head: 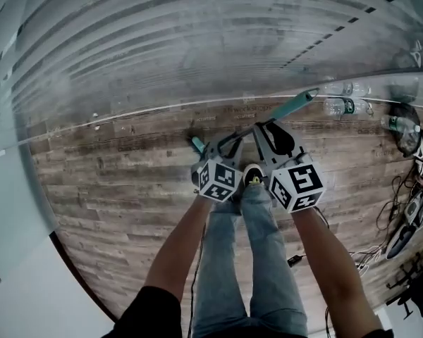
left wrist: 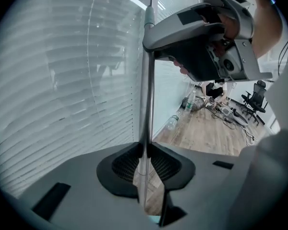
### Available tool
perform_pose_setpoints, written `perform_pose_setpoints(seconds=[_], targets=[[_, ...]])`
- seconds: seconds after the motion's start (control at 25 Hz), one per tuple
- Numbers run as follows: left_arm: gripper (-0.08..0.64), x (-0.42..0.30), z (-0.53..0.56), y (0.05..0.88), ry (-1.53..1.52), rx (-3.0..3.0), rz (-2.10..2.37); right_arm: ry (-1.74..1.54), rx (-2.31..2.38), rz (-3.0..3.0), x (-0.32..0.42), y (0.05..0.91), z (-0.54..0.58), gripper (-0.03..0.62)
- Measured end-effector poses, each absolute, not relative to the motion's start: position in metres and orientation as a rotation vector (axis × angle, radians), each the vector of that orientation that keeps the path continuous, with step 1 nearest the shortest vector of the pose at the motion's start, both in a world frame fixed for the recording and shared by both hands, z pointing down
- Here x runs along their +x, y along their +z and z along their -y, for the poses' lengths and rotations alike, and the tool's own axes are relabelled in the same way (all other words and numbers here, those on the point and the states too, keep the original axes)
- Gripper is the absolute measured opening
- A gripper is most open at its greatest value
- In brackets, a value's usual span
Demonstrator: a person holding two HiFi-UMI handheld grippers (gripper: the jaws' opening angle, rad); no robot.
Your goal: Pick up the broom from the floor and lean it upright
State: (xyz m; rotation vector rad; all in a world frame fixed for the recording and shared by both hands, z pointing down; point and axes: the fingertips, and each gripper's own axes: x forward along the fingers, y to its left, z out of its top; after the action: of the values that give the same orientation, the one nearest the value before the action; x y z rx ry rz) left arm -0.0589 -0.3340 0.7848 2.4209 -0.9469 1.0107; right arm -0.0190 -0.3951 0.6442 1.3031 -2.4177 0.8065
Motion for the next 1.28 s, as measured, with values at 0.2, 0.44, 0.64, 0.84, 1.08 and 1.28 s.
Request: perform_pose_setpoints(seconds=[0.2, 0.44, 0.64, 0.84, 1.08, 1.28], targets=[[0.089, -0.029, 0.344, 0.768, 0.950, 2.449, 0.904, 0.687, 1.299, 2.425, -0.004, 0.621, 0.403, 0.094], [0.089, -0.006, 0.354, 0.771, 0.960, 2.452, 0.872, 0.644, 1.306, 2.416, 0.017, 0.623, 0.411, 0.094], [0.089, 0.002, 0.359, 0.768, 0.967, 2.445, 0.880, 0.586, 1.261, 2.436, 0.023, 0.619, 0.415, 0.095], [0.089, 0.009, 0.367, 0.755, 0.975, 2.447, 0.906, 0.537, 1.271, 2.465, 0.029, 0.603, 0.418, 0.095], [0.089, 0.021, 0.374, 0.761, 0.981, 2.441, 0.884, 0.527, 1.273, 2.460, 0.035, 0.607, 0.423, 0.094], [0.089, 0.024, 0.374, 0.762, 0.988, 2.440, 0.869, 0.527, 1.256, 2.461, 0.035, 0.605, 0.423, 0.094]])
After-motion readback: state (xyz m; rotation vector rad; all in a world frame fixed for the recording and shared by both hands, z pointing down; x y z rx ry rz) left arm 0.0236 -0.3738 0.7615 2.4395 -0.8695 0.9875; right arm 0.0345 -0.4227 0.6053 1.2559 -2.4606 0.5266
